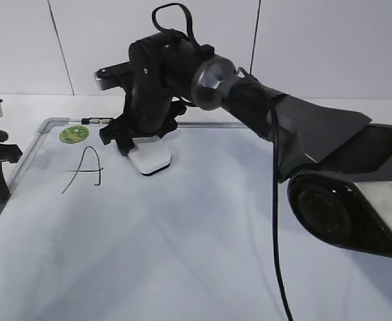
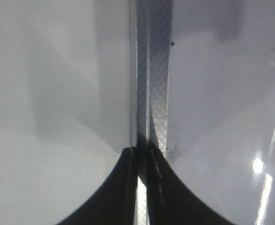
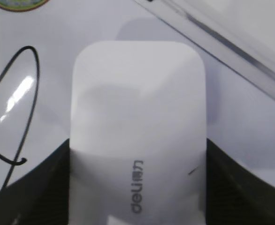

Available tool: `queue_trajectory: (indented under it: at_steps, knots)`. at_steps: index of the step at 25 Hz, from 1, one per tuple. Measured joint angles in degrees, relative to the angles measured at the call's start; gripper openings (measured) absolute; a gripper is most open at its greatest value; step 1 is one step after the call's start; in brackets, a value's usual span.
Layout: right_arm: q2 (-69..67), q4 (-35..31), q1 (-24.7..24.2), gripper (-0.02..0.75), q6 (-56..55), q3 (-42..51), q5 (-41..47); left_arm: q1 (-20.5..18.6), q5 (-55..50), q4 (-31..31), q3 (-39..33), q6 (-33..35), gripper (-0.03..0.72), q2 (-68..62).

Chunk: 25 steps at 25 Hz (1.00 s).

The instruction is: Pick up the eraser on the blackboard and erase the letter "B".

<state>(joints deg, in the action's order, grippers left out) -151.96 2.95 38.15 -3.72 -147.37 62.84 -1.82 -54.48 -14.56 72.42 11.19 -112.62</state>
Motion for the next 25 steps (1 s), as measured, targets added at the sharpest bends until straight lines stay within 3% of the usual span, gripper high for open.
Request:
queue_trajectory:
  at_steps: [11, 20, 25]
  knots:
    - [-1.3, 1.5, 0.8, 0.542, 0.2, -1.3, 1.6, 0.0, 0.1, 0.0, 0.0, 0.1, 0.014, 0.0]
    - [-2.0, 1.1, -5.3, 0.543, -0.3, -2.9, 5.0, 0.0, 0.6, -0.5, 0.0, 0.2, 0.014, -0.1]
    - [-2.3, 0.8, -5.7, 0.543, 0.1, -4.2, 6.0, 0.1, 1.4, -0.9, 0.0, 0.2, 0.014, -0.1]
